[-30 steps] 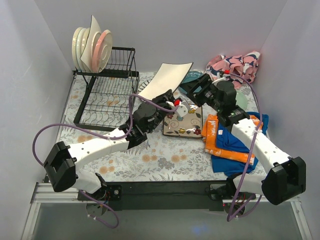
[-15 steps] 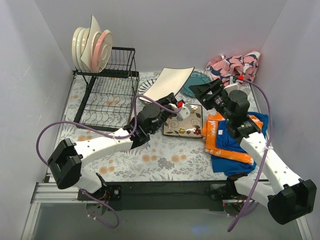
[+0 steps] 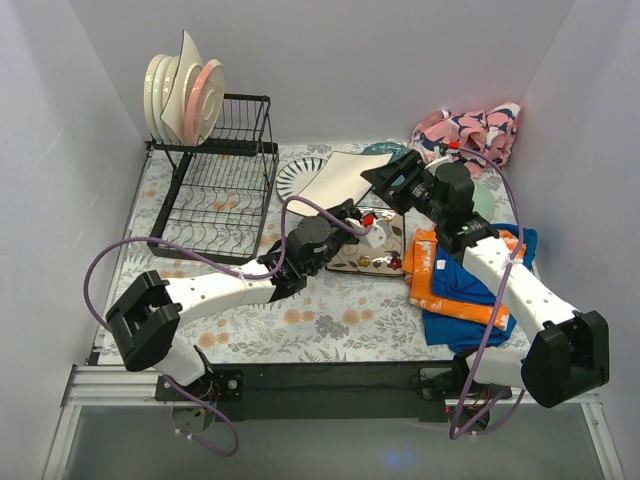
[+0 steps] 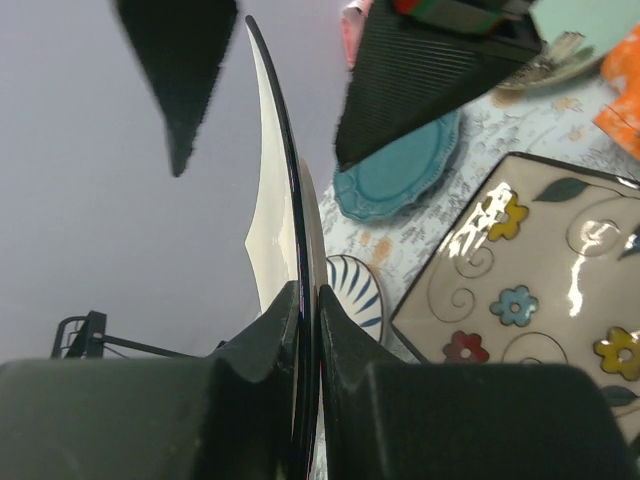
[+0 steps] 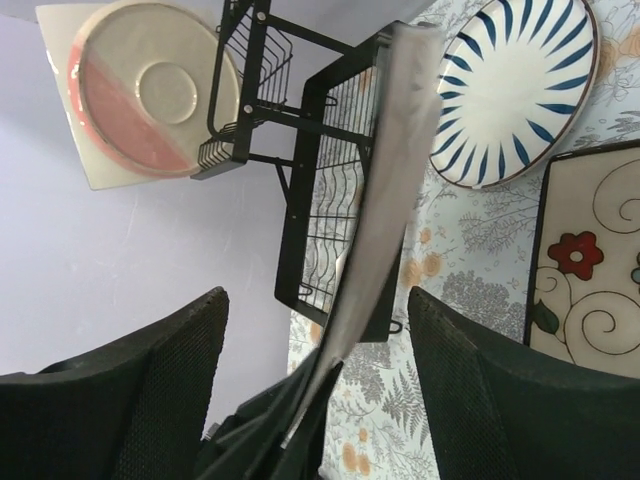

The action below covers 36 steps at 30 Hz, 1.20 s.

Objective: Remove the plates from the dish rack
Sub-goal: Place the plate at the center of the board.

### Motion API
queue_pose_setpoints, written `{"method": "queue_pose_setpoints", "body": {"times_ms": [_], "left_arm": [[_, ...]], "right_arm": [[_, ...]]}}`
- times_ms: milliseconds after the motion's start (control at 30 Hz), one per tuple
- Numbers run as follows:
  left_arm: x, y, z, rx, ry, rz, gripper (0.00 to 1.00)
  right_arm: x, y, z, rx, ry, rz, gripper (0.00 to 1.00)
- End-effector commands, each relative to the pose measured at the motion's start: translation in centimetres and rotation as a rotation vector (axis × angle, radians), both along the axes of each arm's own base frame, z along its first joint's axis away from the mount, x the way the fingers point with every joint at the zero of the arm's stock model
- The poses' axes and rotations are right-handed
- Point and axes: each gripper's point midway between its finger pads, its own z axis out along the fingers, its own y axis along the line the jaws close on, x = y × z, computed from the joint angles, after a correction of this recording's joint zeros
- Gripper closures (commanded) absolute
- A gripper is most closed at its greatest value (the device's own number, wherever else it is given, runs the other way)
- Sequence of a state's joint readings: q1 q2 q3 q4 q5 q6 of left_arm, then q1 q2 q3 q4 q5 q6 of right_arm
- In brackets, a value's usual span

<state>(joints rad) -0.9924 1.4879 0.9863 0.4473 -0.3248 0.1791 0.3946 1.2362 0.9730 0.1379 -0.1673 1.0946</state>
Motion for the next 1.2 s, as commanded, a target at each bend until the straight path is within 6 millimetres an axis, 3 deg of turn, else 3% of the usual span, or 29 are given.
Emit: {"method": "queue_pose_setpoints", "body": {"times_ms": [0, 167, 267, 467, 567, 667, 700, 900, 1167], "left_arm": [[-0.7, -0.1, 6.4, -0.156, -0.164, -0.015, 1.0], [-0.7, -0.6, 5.9, -0.156, -0.165, -0.024, 1.0], [-0.4, -0.7, 5.2, -0.142, -0.168, -0.01, 1.0], [-0.3, -0.8, 3.6, -0.121, -0.161, 0.0, 1.0], [-0.2, -0.8, 3.1, -0.129, -0.155, 0.011, 1.0], [-0.4, -1.0, 2.5, -0.135, -0.14, 0.006, 1.0], [-0.4, -1.0, 2.3, -0.131, -0.138, 0.01, 1.0], [-0.2, -0.9, 0.8, -0.111, -0.121, 0.035, 1.0], [-0.5, -1.1, -1.7, -0.106, -0.041, 0.033, 0.8]], "right_arm": [[0.5, 0.5, 2.1, 0.007, -0.069, 0.021, 0.25], [1.1, 1.0, -0.7, -0.012, -0.005, 0.038, 0.34], [1.0, 1.4, -2.3, -0.012, 0.037, 0.06, 0.46], [0.8, 1.9, -3.6, -0.025, 0.057, 0.104, 0.53], [0.8, 2.2, -4.3, -0.036, 0.066, 0.121, 0.62], [0.6, 2.7, -5.0, -0.047, 0.065, 0.158, 0.86], [0.5, 2.8, -5.2, -0.047, 0.07, 0.174, 0.98], [0.0, 3.2, -5.0, -0.018, -0.008, 0.231, 0.99], [-0.5, 3.2, -3.6, 0.048, -0.126, 0.303, 0.99]]}}
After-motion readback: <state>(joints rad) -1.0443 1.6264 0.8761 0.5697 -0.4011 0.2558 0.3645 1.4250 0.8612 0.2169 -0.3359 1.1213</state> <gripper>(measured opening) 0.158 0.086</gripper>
